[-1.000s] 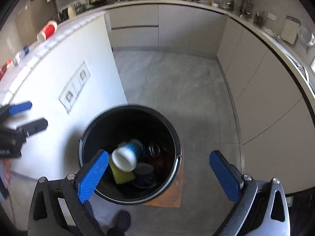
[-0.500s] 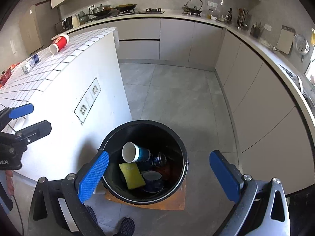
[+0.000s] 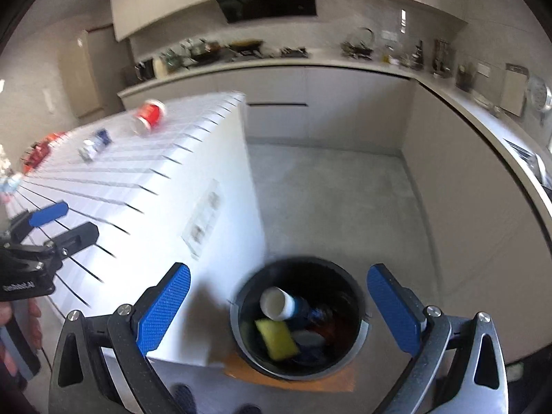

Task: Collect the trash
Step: 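Move both tools back over the table toward the red cup and milk carton, then grasp the red paper cup with the right tool while the left tool grasps the milk carton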

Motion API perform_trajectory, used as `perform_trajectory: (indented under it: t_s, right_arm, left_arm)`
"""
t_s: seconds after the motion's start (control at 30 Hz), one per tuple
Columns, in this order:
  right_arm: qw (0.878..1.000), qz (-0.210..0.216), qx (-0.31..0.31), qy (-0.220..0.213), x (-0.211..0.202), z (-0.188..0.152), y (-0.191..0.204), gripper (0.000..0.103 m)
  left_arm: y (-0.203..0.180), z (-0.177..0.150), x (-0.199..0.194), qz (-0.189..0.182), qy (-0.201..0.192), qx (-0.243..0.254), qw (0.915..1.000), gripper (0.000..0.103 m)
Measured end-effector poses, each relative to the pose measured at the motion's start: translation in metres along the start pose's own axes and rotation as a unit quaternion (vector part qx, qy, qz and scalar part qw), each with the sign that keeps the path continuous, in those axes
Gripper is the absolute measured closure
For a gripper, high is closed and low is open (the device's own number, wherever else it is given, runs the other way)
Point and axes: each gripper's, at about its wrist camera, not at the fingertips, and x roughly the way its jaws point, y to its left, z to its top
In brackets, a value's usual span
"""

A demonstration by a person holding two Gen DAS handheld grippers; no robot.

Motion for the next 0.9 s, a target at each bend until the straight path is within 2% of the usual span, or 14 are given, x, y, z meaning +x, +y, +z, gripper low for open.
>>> perform_trajectory:
  t_s: [0.13,0.3,0.4,0.67,0.9]
  right_arm:
    - [1.000,0.021,-0.021,-0.003,0.010,0.022,0.041,0.000]
    - [0.998,0.036,-0.051,-0.005,0.027,0.050,0.094,0.000]
    - [0.996,0.052,-0.069,-0.013,0.040,0.070,0.126,0.000]
    - [0.993,0.070,-0.088,-0.016,0.083,0.117,0.190,0.000]
    - [0.993,0.075,-0.090,-0.020,0.125,0.159,0.241,0.000]
  left_arm:
    - [0.046,0.001,-0.013,0.049,-0.020,-0.036,0.9979,0.001]
    - [0.106,0.004,-0.020,0.116,-0.039,-0.069,0.9901,0.000]
    - [0.139,0.007,-0.016,0.141,-0.044,-0.084,0.9854,0.000]
    - [0.217,0.023,0.020,0.160,-0.025,-0.118,0.9797,0.000]
    - [0.261,0.046,0.043,0.147,-0.027,-0.115,0.9821,0.000]
